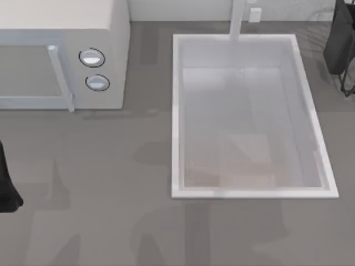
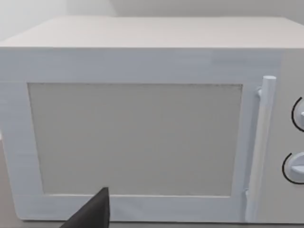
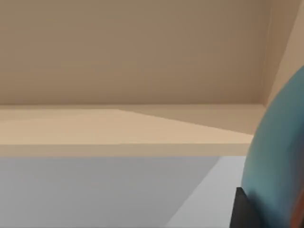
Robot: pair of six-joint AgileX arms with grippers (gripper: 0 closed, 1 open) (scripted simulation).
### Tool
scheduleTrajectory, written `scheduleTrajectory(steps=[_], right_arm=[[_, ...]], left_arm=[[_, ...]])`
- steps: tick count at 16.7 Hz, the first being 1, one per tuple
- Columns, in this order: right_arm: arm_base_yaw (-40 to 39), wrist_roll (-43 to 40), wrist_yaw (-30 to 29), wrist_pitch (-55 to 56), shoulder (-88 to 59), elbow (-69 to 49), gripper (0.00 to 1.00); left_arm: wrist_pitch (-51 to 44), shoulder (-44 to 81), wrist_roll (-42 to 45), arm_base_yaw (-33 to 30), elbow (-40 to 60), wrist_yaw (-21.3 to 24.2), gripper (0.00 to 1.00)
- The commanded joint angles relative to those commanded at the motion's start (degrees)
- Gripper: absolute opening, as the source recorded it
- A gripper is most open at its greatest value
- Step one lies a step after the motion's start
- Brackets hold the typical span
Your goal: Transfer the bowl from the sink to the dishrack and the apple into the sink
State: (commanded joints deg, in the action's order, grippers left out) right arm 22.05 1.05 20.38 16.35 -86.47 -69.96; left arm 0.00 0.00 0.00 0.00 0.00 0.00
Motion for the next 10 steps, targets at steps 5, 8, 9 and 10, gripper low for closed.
scheduleTrajectory(steps=[5,8,9,10], right_arm=[[-2.6,-0.3,-2.7,20.3,-11.0,8.5,0.00],[-3.9,-0.2,-4.0,28.3,-15.1,12.5,0.00],[-4.2,-0.2,-4.3,29.7,-15.9,13.3,0.00],[-4.4,-0.1,-4.4,30.6,-16.4,13.8,0.00]], left_arm=[[0.0,0.0,0.0,0.0,0.0,0.0,1.00],[0.0,0.0,0.0,0.0,0.0,0.0,1.00],[0.0,0.0,0.0,0.0,0.0,0.0,1.00],[0.0,0.0,0.0,0.0,0.0,0.0,1.00]])
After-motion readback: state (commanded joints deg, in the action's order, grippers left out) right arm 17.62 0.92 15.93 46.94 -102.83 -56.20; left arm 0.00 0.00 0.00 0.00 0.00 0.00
